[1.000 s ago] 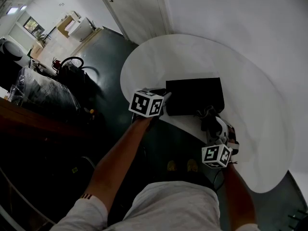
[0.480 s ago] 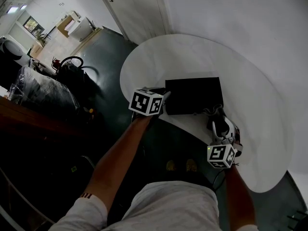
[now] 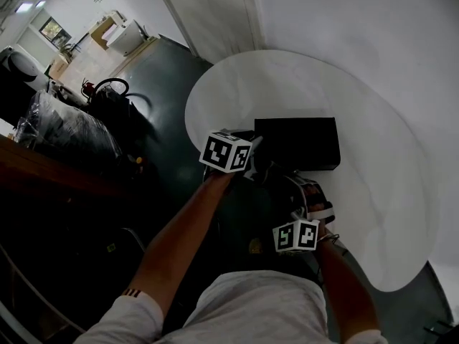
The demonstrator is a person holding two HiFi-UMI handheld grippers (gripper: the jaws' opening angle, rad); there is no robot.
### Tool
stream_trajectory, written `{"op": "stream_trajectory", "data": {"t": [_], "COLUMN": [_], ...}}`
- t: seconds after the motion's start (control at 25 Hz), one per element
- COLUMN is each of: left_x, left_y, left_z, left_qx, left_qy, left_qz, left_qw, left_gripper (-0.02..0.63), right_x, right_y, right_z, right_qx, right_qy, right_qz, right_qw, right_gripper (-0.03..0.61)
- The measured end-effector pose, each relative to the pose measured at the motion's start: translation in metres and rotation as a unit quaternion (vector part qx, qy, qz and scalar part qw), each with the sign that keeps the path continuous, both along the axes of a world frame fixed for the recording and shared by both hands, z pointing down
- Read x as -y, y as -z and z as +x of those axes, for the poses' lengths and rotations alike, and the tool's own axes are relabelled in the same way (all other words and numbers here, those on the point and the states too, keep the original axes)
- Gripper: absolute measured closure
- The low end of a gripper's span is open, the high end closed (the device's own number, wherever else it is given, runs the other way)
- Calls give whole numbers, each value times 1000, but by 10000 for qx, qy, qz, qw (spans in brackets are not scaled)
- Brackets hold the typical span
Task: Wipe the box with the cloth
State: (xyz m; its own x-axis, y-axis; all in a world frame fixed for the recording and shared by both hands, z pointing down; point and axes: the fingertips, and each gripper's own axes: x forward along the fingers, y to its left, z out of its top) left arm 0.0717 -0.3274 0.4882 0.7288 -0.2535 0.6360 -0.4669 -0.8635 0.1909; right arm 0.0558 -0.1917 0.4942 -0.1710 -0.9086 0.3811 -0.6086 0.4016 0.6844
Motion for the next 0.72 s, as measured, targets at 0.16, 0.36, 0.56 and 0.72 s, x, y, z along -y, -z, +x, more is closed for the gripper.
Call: {"op": "stream_trajectory", "data": {"t": [0.16,0.36,0.56,0.72], "left_x": [0,1,2,2], "left_y": [0,-1,-1,-1], "left_z": [0,1,2,2], "left_qx": [9,7,11,12], "left_qy": [1,1,1,0], "left_qz": [14,4,6,21], "left_qw": [10000,10000,10000,10000], "left_gripper": [505,505,505,505], "right_x": [12,19,16,5], "right_y": [-8,-17,-21,-20], "right_z": [-18,-19,-7,16], "right_qx": [-73,-199,-241,-190], "right_qy": [269,367,290,63], "right_qz": [-99,-170,-214,-232], "right_qw": [9996,9990,9991,9995], "right_gripper": [474,474,474,474]}}
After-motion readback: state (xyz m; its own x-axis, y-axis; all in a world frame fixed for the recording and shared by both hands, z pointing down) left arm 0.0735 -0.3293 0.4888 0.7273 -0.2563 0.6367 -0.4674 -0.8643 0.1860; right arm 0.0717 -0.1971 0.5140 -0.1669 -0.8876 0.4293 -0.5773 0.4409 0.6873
